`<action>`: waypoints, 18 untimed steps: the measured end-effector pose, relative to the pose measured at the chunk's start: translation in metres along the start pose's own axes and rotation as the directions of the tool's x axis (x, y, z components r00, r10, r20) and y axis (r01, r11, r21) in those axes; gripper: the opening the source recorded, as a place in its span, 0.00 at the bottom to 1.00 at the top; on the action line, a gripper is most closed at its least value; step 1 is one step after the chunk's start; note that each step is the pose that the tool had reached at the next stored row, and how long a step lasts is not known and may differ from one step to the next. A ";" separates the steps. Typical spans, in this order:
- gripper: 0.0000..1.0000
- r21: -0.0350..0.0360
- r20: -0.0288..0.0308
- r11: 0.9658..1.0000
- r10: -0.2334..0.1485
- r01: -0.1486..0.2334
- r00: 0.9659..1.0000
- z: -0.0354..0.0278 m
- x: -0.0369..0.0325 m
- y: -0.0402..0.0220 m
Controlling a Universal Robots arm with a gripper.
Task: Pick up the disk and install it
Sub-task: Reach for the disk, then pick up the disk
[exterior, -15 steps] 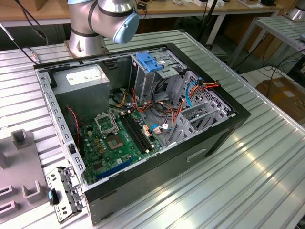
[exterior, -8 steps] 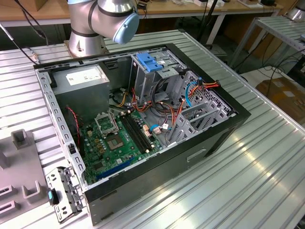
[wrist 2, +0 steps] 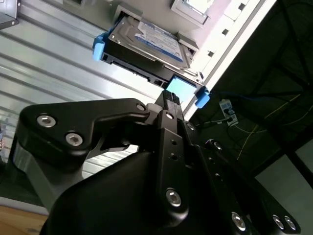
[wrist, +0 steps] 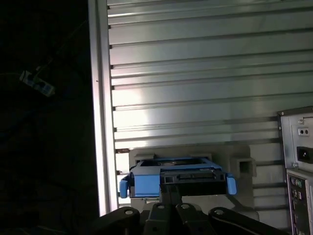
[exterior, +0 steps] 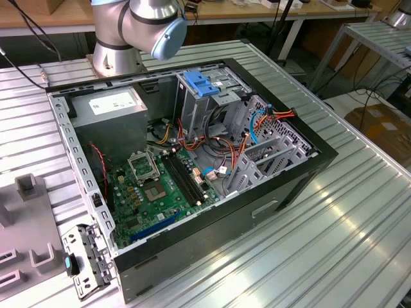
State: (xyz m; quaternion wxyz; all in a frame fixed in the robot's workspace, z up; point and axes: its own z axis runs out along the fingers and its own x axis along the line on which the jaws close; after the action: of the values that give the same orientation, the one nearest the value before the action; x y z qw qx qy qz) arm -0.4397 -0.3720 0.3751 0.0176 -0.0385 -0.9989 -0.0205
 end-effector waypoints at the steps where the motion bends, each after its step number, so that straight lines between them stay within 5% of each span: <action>1: 0.11 0.000 0.000 1.000 0.000 0.000 1.000 0.0001 0.0047 -0.0003; 4: 0.11 0.000 0.000 1.000 0.000 0.000 1.000 0.0005 0.0148 -0.0010; 18: 0.11 0.000 0.000 1.000 0.000 0.000 1.000 0.0005 0.0161 -0.0011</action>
State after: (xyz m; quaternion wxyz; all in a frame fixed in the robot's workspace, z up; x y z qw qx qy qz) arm -0.4559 -0.3719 0.3751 0.0176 -0.0385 -0.9989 -0.0205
